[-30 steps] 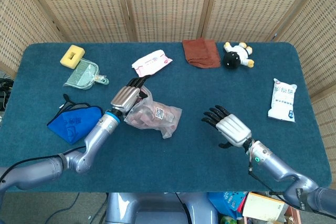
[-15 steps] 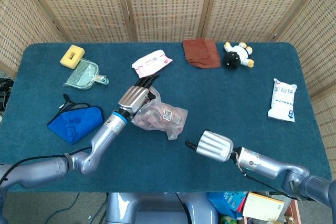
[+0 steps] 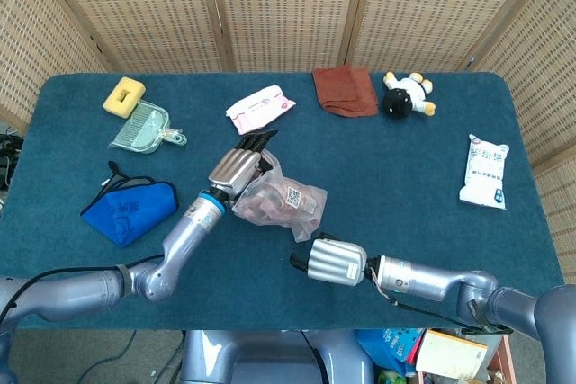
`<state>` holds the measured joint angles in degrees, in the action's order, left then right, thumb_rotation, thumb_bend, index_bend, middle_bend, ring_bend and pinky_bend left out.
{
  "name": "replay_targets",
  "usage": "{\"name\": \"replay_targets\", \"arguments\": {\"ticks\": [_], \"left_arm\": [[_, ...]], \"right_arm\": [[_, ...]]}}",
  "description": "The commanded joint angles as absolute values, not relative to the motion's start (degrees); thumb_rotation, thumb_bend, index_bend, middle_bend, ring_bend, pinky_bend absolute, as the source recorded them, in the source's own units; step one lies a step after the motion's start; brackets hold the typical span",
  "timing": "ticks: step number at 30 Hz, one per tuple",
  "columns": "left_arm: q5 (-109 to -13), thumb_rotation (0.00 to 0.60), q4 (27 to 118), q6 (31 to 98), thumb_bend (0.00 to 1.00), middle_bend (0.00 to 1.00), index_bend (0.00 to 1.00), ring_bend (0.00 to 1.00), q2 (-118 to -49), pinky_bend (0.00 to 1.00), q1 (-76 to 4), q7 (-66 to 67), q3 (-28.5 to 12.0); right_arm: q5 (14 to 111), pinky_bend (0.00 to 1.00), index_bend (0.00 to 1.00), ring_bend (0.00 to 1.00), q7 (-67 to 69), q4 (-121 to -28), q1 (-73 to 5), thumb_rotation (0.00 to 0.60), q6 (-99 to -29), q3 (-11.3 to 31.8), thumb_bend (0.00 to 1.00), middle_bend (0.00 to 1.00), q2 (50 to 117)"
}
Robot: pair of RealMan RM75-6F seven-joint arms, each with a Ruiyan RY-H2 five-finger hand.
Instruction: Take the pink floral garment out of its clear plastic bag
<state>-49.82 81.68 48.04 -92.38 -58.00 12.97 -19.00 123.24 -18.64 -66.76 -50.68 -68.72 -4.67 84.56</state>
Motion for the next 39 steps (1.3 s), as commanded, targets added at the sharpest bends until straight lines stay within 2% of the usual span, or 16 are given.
{"name": "replay_targets", "arguments": {"ticks": [1,6,17,23,26,31,39], "left_arm": [[-49.56,0.600,81.85,48.21,0.49,0.00,0.86,0.00,-92.37,0.00,-58.12,13.18,-18.92],[-48.87,0.600,81.92,48.80,0.49,0.00,0.86,0.00,-92.75,0.00,-58.35,13.88,-18.56],[-47.89,0.600,82.00,49.64,0.49,0.00,0.86,0.00,-93.90,0.00,-58.54,13.95,-18.47],[-46.27,0.600,83.13,49.27,0.49,0.00,0.86,0.00,-93.28,0.00,-58.52,14.15,-18.52],[-46.10,0.600,83.25,49.32,0.49,0.00,0.86,0.00,-93.04,0.00,-58.59,14.37,-18.43],[-45.92,0.600,82.98,49.13,0.49,0.00,0.86,0.00,-92.91,0.00,-58.67,14.44,-18.13],[-45.77,0.600,82.72,48.85,0.49,0.00,0.86,0.00,-92.97,0.00,-58.71,14.04,-17.90]], "right_arm": [[120.31,1.00,0.30,0.95,-21.34,-69.77,-52.34,0.600,-63.45,-3.23,0.00,1.00,84.31],[115.79,1.00,0.30,0.95,-23.48,-71.47,-53.28,0.600,-56.69,-2.00,0.00,1.00,84.84],[109.93,1.00,0.29,0.95,-28.07,-76.16,-53.81,0.600,-50.40,-0.25,0.00,1.00,85.35],[107.58,1.00,0.29,0.95,-30.46,-75.50,-53.83,0.600,-48.71,0.34,0.01,1.00,86.36],[107.39,1.00,0.29,0.95,-30.98,-75.36,-53.86,0.600,-48.69,0.05,0.08,1.00,86.45],[107.52,1.00,0.32,0.95,-30.09,-74.30,-53.85,0.600,-49.60,-0.72,0.27,1.00,86.63],[108.02,1.00,0.38,0.95,-28.62,-72.31,-54.07,0.600,-51.04,-1.68,0.38,1.00,87.63]]}}
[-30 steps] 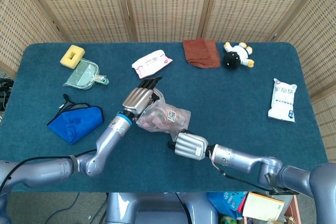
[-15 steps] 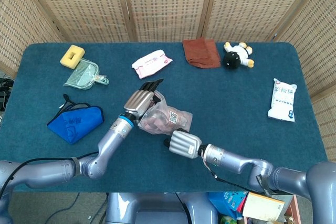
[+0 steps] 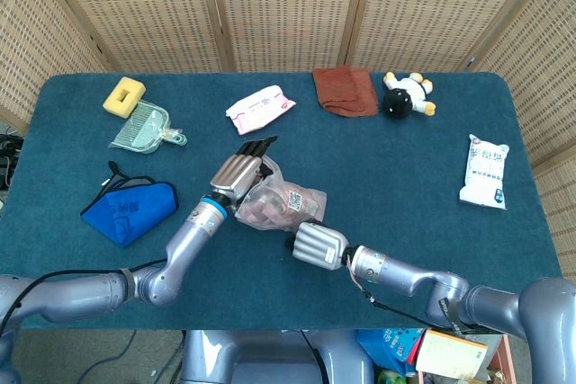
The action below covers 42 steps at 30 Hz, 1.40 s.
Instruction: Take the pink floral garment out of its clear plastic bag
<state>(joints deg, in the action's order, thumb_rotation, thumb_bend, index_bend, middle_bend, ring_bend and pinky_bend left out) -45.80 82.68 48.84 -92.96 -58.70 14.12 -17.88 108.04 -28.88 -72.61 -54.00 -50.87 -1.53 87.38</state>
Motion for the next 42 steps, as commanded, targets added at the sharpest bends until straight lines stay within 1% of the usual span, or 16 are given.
{"name": "replay_targets", "arguments": {"ticks": [1,4,11,14,16,18,26,33,42], "left_arm": [[-45.77,0.600,82.75,48.84,0.49,0.00,0.86,0.00,-92.96,0.00,-58.71,13.98,-17.91],[-45.69,0.600,82.94,48.73,0.49,0.00,0.86,0.00,-92.89,0.00,-58.71,13.72,-17.95],[-45.67,0.600,83.21,48.66,0.49,0.00,0.86,0.00,-92.71,0.00,-58.72,13.70,-17.78],[-45.53,0.600,83.17,48.73,0.49,0.00,0.86,0.00,-92.66,0.00,-58.75,13.83,-17.70],[-45.47,0.600,83.10,48.77,0.49,0.00,0.86,0.00,-92.65,0.00,-58.79,13.90,-17.66],[-45.40,0.600,83.00,48.76,0.49,0.00,0.86,0.00,-92.70,0.00,-58.80,13.87,-17.61],[-45.77,0.600,82.60,48.74,0.49,0.00,0.86,0.00,-92.93,0.00,-58.75,13.52,-17.39],[-47.19,0.600,82.17,49.44,0.49,0.00,0.86,0.00,-92.54,0.00,-58.36,13.06,-17.32],[-48.62,0.600,82.73,49.80,0.49,0.00,0.86,0.00,-89.30,0.00,-56.93,11.16,-18.06]], "right_arm": [[108.04,1.00,0.39,0.95,-28.51,-72.17,-54.11,0.600,-51.14,-1.75,0.40,1.00,87.74],[108.23,1.00,0.43,0.95,-28.20,-71.70,-54.22,0.600,-51.47,-2.07,0.46,1.00,88.08],[107.76,1.00,0.50,0.95,-27.82,-70.92,-54.18,0.600,-51.65,-2.23,0.54,1.00,88.69],[107.65,1.00,0.55,0.95,-27.62,-70.52,-54.17,0.600,-51.82,-2.40,0.59,1.00,88.97],[107.80,1.00,0.60,0.95,-27.25,-70.29,-54.19,0.600,-52.23,-2.58,0.65,1.00,89.16],[108.09,1.00,0.63,0.95,-26.79,-69.98,-54.25,0.600,-52.70,-2.84,0.67,1.00,89.34],[108.72,1.00,0.66,0.95,-25.67,-68.75,-54.32,0.600,-53.79,-3.68,0.71,1.00,89.97],[108.77,1.00,0.69,0.95,-25.39,-68.55,-54.12,0.600,-54.44,-4.20,0.75,1.00,89.21],[110.03,1.00,0.70,0.95,-25.41,-68.72,-53.13,0.600,-55.71,-6.45,0.76,1.00,86.32]]}}
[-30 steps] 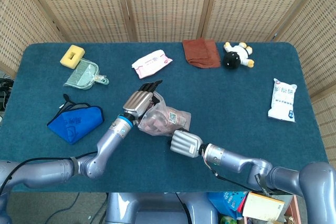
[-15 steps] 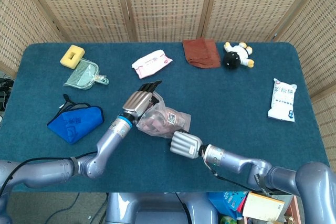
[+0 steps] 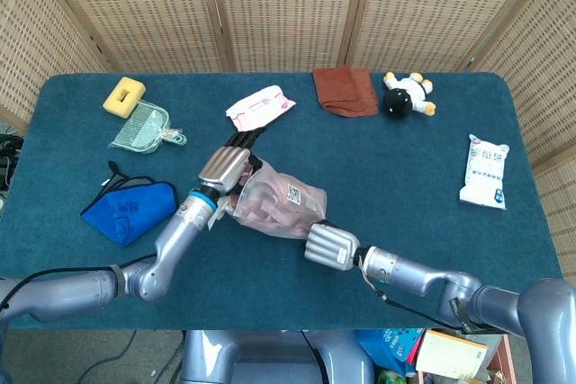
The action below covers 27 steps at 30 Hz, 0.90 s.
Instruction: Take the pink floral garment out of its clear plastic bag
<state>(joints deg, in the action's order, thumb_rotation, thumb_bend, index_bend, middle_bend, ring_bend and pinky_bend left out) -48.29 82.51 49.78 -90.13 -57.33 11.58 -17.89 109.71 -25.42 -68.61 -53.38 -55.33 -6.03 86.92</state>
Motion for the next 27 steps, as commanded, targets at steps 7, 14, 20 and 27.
{"name": "replay_targets", "arguments": {"ticks": [7,14,20,27], "left_arm": [[-50.03,0.600,83.45,50.22,0.49,0.00,0.86,0.00,-85.68,0.00,-55.38,9.96,-18.16],[-51.98,0.600,83.69,51.03,0.49,0.00,0.86,0.00,-80.19,0.00,-52.85,7.01,-18.97],[-53.03,0.600,82.91,50.70,0.49,0.00,0.86,0.00,-75.92,0.00,-50.58,3.50,-19.50],[-55.60,0.600,79.62,50.39,0.49,0.00,0.86,0.00,-69.85,0.00,-46.39,-2.98,-19.57]], "right_arm": [[110.11,1.00,0.70,0.95,-25.59,-68.20,-52.15,0.600,-56.75,-7.16,0.76,1.00,83.98],[109.56,1.00,0.70,0.95,-25.63,-65.97,-50.80,0.600,-57.47,-7.84,0.77,1.00,81.10],[108.97,1.00,0.70,0.95,-25.21,-64.43,-49.63,0.600,-58.27,-8.16,0.77,1.00,79.15],[108.36,1.00,0.70,0.95,-25.70,-62.93,-47.97,0.600,-59.10,-8.68,0.76,1.00,76.20]]}}
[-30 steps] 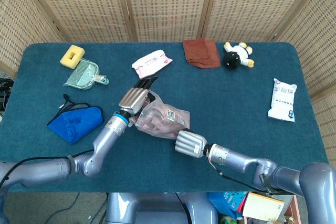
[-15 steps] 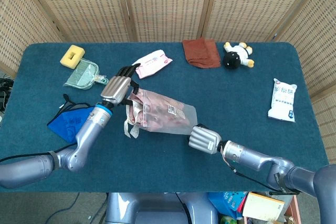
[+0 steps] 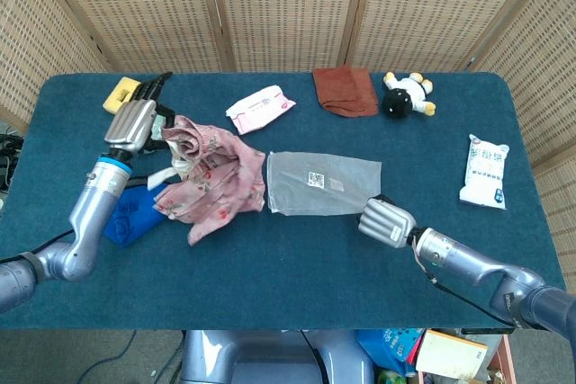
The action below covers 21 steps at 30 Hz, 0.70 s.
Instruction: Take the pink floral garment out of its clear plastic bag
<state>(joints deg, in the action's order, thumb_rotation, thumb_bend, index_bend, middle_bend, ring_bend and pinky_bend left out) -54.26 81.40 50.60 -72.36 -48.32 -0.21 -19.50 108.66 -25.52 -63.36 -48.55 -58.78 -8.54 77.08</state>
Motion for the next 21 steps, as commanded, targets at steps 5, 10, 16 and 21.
{"name": "replay_targets", "arguments": {"ticks": [5,10,16,21], "left_arm": [[-58.15,0.600,76.14,49.80,0.49,0.00,0.86,0.00,-65.53,0.00,-43.12,-8.03,-18.96],[-60.42,0.600,72.90,49.79,0.49,0.00,0.86,0.00,-63.18,0.00,-40.36,-12.64,-18.22],[-62.11,0.600,69.67,49.51,0.49,0.00,0.86,0.00,-62.27,0.00,-38.61,-15.30,-17.23],[-62.41,0.600,65.74,49.99,0.49,0.00,0.86,0.00,-61.54,0.00,-36.29,-17.67,-16.58]], "right_arm": [[107.52,1.00,0.70,0.95,-25.91,-61.88,-46.76,0.600,-59.62,-8.53,0.77,1.00,74.64],[107.07,1.00,0.70,0.95,-25.61,-60.78,-45.50,0.600,-60.45,-8.51,0.77,1.00,74.22],[107.19,1.00,0.70,0.95,-25.71,-60.10,-44.57,0.600,-61.18,-8.68,0.77,1.00,74.19],[106.92,1.00,0.70,0.95,-25.71,-58.85,-43.25,0.600,-61.89,-8.89,0.77,1.00,74.13]]}}
